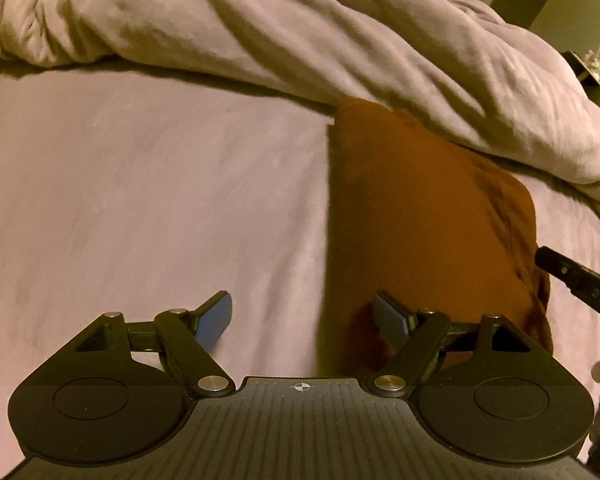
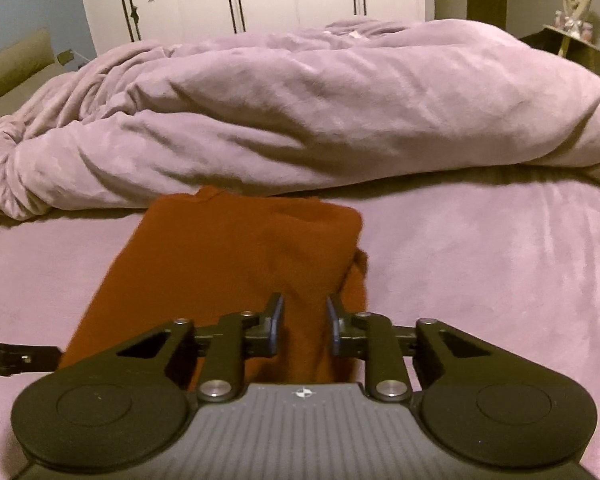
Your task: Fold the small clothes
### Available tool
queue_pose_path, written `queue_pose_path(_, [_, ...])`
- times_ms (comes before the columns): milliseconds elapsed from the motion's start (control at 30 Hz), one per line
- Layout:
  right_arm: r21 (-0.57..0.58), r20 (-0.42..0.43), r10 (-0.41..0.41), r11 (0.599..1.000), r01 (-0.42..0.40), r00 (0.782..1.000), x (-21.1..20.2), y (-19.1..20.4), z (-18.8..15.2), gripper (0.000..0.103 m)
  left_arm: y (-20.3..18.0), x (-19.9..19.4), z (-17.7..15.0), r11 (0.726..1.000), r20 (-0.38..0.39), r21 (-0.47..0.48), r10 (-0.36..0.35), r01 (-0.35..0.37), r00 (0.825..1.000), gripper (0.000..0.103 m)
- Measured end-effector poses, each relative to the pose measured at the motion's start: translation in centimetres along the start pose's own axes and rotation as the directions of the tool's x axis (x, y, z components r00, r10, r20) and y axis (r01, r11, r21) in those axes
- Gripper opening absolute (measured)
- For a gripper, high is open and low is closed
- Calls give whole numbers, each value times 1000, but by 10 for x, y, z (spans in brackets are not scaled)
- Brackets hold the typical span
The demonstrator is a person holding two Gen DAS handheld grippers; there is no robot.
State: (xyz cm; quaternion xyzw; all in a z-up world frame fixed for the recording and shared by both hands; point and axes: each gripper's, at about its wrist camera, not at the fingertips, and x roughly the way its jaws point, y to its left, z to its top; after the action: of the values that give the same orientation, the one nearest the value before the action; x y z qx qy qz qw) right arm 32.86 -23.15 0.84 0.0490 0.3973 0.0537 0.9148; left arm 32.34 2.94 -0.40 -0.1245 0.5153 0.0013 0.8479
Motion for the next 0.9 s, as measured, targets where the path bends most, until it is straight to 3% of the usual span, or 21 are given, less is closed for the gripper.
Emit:
queue_pose_path(100, [32,-22,51,998,-51,998,-12,4,-7,19,2,-8,1,999,5,-32,-14,14,1000,83])
queue_pose_path(200, [22,-44,109,994,-108,993,-22,15,-18,19,-1,-19,5,993,45,-68,-90,93,995,83])
queue_pose_path(267, [-1,-56,114,994,-114,992,-21,21,-24,19,-9,-17,9,991,65,-43,-120,123,991,86])
queue_pose_path(400, [-15,-74,90,996,-92,993,-10,26,-27,19,-28,13,9,996,-13,50,-74,75,997,84])
queue_pose_path(567, [-108,-133,38,993,-53,990,0,32,-34,17,-28,39,-7,995,-19,94,-28,29,999,96])
queue_pose_path(700, [-164,-149,24,985,-48,989,12,36,-41,17,-22,55,-11,997,-23,60,-52,54,998,103])
queue_pose_path(900, [-108,-137,56,992,-71,989,22,27,-32,17,-19,50,-3,995,-38,51,-79,81,996,103])
